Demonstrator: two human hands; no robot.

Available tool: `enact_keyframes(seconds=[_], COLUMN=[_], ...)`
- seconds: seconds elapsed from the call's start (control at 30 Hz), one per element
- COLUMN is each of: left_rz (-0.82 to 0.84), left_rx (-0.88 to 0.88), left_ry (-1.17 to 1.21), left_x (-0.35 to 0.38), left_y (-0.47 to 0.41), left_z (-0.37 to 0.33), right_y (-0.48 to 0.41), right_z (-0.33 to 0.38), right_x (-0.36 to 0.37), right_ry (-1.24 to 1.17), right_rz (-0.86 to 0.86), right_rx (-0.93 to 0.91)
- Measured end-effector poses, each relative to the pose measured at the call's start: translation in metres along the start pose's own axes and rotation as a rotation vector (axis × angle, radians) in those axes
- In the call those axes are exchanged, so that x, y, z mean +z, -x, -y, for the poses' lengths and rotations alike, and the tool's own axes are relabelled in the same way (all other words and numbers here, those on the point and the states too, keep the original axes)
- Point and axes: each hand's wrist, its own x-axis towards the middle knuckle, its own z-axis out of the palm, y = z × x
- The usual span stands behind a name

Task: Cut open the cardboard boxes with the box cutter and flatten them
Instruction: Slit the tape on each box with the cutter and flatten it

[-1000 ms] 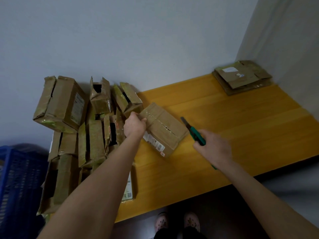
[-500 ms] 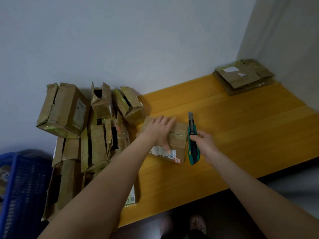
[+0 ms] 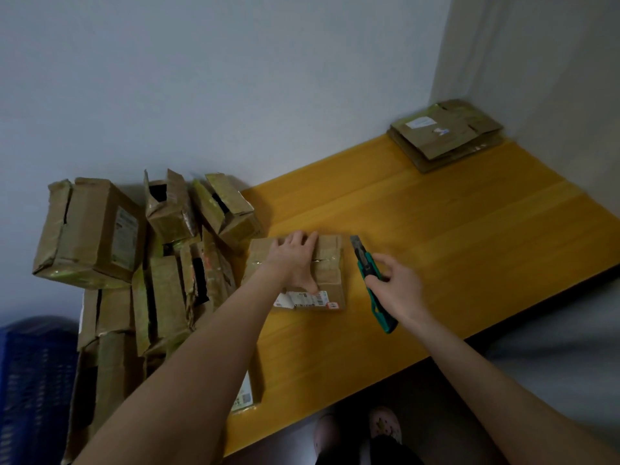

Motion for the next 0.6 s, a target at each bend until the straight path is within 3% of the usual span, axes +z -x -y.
enact_keyframes(seconds=[0.13,0.6], left_rz=[-0.029,-0.131], left_rx=[-0.042,-0.039], left_ry=[0.062,0.099], left_x=[0.010,0.024], left_y=[0.001,0.004], left_z=[0.006,0.005], right_y=[0.005,0.003], right_z=[-0.004,-0.001], right_x=[-0.004,-0.007], right_ry=[0.105,0.122], right_rz=[0.029,0.164], right_rx=[-0.054,-0.082])
